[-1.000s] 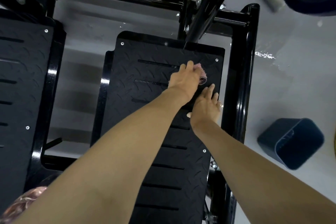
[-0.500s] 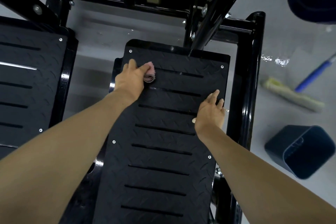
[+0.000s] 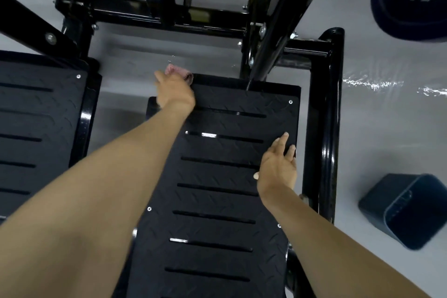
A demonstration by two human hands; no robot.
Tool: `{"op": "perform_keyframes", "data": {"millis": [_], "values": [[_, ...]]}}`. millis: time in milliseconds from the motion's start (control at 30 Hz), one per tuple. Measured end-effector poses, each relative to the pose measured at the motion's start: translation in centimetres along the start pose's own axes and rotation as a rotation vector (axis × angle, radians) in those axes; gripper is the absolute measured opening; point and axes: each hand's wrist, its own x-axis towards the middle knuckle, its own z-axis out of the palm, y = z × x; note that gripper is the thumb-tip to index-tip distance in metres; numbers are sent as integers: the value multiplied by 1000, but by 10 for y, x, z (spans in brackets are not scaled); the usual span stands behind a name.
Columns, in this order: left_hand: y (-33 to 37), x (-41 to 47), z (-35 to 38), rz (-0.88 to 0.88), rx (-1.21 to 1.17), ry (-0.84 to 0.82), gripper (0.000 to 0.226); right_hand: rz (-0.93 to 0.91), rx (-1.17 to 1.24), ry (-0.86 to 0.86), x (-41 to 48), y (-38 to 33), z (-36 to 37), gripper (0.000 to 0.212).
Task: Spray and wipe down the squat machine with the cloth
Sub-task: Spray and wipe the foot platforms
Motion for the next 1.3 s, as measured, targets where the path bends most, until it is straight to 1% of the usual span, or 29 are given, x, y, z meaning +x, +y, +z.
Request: {"op": "perform_keyframes", "data": {"millis": [33, 67, 167, 267, 433, 500, 567, 667, 767, 800, 833, 900, 933, 967, 1033, 1100, 1200, 1300], "values": [[15, -9, 5, -11, 5, 13, 38, 1, 3, 3, 1, 0, 0, 104], [30, -21, 11, 21, 10, 28, 39, 4, 9, 3, 1, -1, 0, 103], [71, -56, 34, 268, 59, 54, 40, 8, 31, -3, 2, -1, 0, 102], [103, -84, 55, 498, 96, -1, 43, 2, 42, 1, 2, 0, 1, 102], [129, -91, 62, 748, 89, -142, 58, 6, 92, -1, 4, 0, 1, 98], [136, -91, 61, 879, 144, -215, 64, 3, 108, 3, 4, 1, 3, 100], [145, -92, 62, 967, 235, -254, 63, -9, 146, 20, 3, 5, 3, 101], [157, -97, 63, 1012, 384, -255, 60, -41, 228, 53, -1, 15, 6, 98], [163, -106, 59, 1056, 519, -232, 52, -159, 298, 118, -7, 33, 26, 84], [162, -110, 58, 1065, 547, -228, 49, -207, 315, 187, -11, 40, 36, 78], [158, -116, 59, 1085, 581, -213, 45, -215, 318, 287, -16, 47, 47, 73], [144, -127, 65, 1143, 654, -135, 45, -136, 363, 470, -27, 61, 69, 61], [136, -133, 69, 1173, 680, -100, 47, -87, 374, 512, -34, 69, 78, 57], [130, -139, 72, 1192, 702, -82, 48, -43, 379, 511, -42, 75, 85, 55], [120, -152, 75, 1191, 719, -121, 44, -10, 379, 476, -54, 83, 94, 58], [112, -169, 73, 1179, 739, -167, 40, -29, 357, 440, -65, 87, 98, 61], [94, -196, 76, 1223, 822, -139, 46, -85, 369, 384, -80, 89, 97, 58], [69, -226, 86, 1232, 843, -132, 50, -86, 386, 350, -93, 91, 98, 55]]}}
